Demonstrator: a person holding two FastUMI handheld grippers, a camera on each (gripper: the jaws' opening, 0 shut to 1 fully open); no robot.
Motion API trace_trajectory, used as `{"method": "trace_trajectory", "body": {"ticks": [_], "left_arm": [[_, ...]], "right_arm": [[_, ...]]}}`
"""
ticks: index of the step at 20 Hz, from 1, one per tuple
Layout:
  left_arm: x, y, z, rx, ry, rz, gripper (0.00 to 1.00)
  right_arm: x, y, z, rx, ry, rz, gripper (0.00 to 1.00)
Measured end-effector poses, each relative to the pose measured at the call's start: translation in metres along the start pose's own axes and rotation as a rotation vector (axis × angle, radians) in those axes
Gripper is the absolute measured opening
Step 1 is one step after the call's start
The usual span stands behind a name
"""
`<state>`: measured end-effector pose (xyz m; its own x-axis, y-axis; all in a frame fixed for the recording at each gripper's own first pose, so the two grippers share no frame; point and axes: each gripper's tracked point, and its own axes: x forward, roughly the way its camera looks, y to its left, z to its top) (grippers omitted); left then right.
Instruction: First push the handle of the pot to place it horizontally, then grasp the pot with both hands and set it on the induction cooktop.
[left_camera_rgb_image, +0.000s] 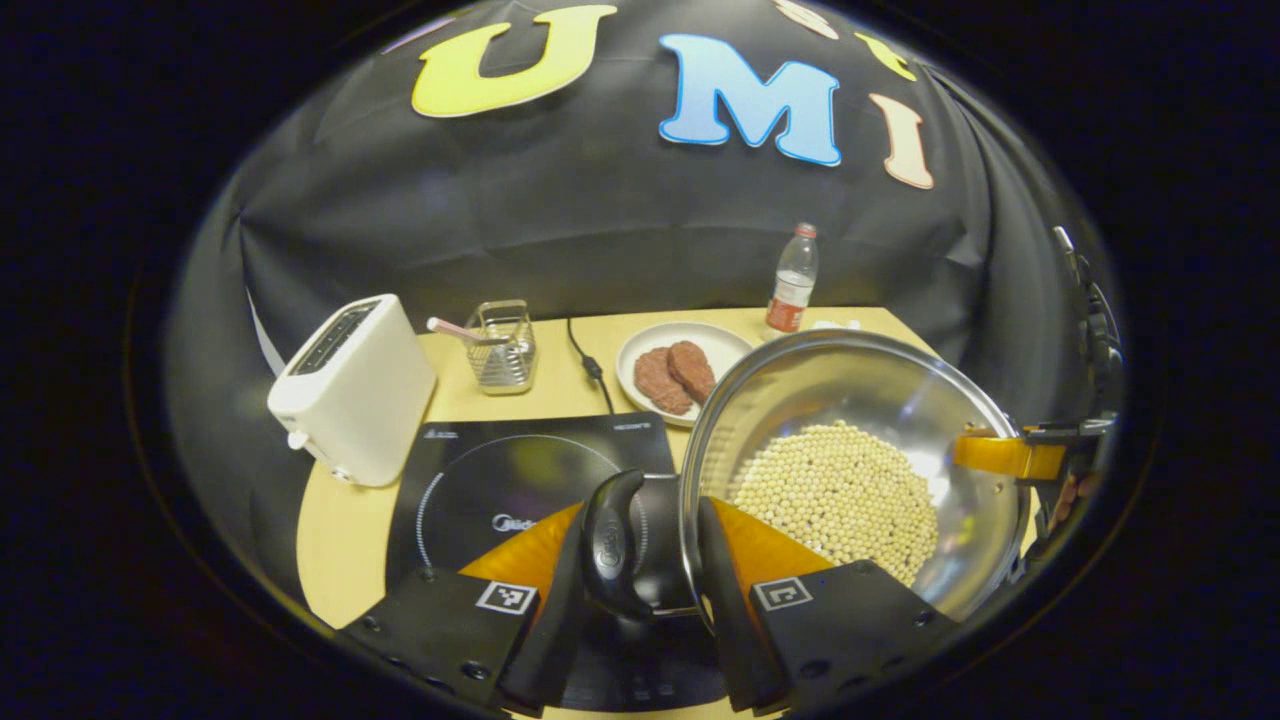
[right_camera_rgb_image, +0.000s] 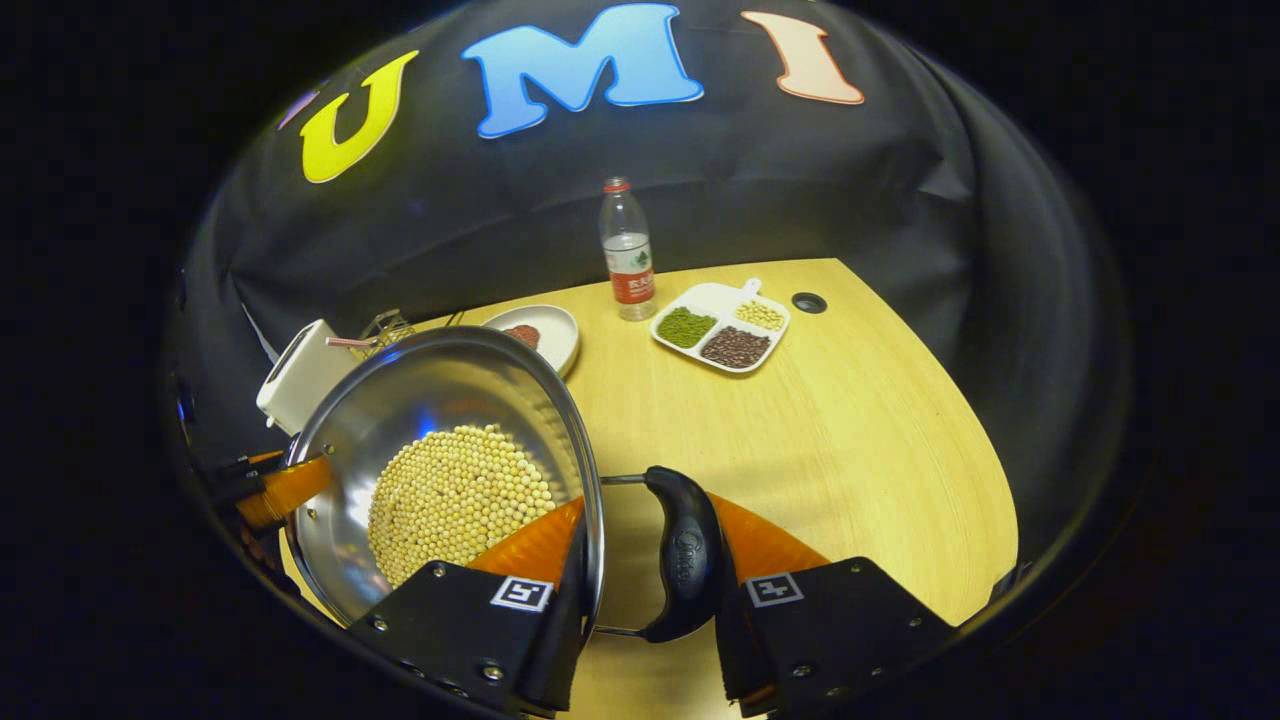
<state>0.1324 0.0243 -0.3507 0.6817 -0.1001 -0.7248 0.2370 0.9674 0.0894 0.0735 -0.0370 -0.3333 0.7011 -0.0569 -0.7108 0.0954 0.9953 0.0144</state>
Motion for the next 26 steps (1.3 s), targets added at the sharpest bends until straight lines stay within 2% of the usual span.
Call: {"method": "trace_trajectory", "body": {"ticks": [2, 7, 8, 9, 10, 12, 13, 15, 16, 18, 22, 23, 26], "left_arm": [[-0.006, 0.019, 0.0, -0.008, -0.002, 0.007, 0.61], [-0.013, 0.062, 0.0, -0.028, -0.013, 0.027, 0.61], [-0.014, 0.069, -0.002, -0.038, -0.012, 0.032, 0.64], [-0.014, 0.075, -0.002, -0.043, -0.01, 0.033, 0.61], [-0.014, 0.081, -0.003, -0.048, -0.007, 0.033, 0.64], [-0.016, 0.092, 0.0, -0.049, -0.008, 0.035, 0.64], [-0.018, 0.094, 0.001, -0.047, -0.008, 0.036, 0.61], [-0.019, 0.102, 0.004, -0.047, -0.007, 0.042, 0.64], [-0.02, 0.109, 0.007, -0.05, -0.006, 0.044, 0.61], [-0.012, 0.13, 0.002, -0.056, -0.002, 0.049, 0.64], [-0.008, 0.159, -0.001, -0.057, 0.005, 0.066, 0.64], [-0.006, 0.167, -0.002, -0.062, 0.008, 0.07, 0.61], [-0.004, 0.188, -0.006, -0.084, 0.018, 0.08, 0.61]], "right_arm": [[0.0, 0.019, 0.002, -0.014, -0.002, 0.011, 0.55], [0.0, 0.057, 0.005, -0.037, -0.004, 0.026, 0.55], [0.003, 0.062, 0.005, -0.043, -0.003, 0.029, 0.55], [0.004, 0.069, 0.005, -0.05, 0.0, 0.032, 0.55], [0.006, 0.074, 0.006, -0.054, 0.001, 0.034, 0.55], [0.009, 0.085, 0.008, -0.059, 0.002, 0.036, 0.55], [0.01, 0.09, 0.008, -0.057, 0.004, 0.037, 0.55], [0.014, 0.102, 0.009, -0.052, 0.007, 0.042, 0.55], [0.016, 0.108, 0.008, -0.051, 0.01, 0.044, 0.55], [0.022, 0.12, 0.008, -0.053, 0.008, 0.048, 0.55], [0.034, 0.146, 0.007, -0.052, 0.018, 0.063, 0.55], [0.037, 0.154, 0.007, -0.053, 0.02, 0.067, 0.55], [0.048, 0.173, 0.005, -0.059, 0.026, 0.076, 0.55]]}}
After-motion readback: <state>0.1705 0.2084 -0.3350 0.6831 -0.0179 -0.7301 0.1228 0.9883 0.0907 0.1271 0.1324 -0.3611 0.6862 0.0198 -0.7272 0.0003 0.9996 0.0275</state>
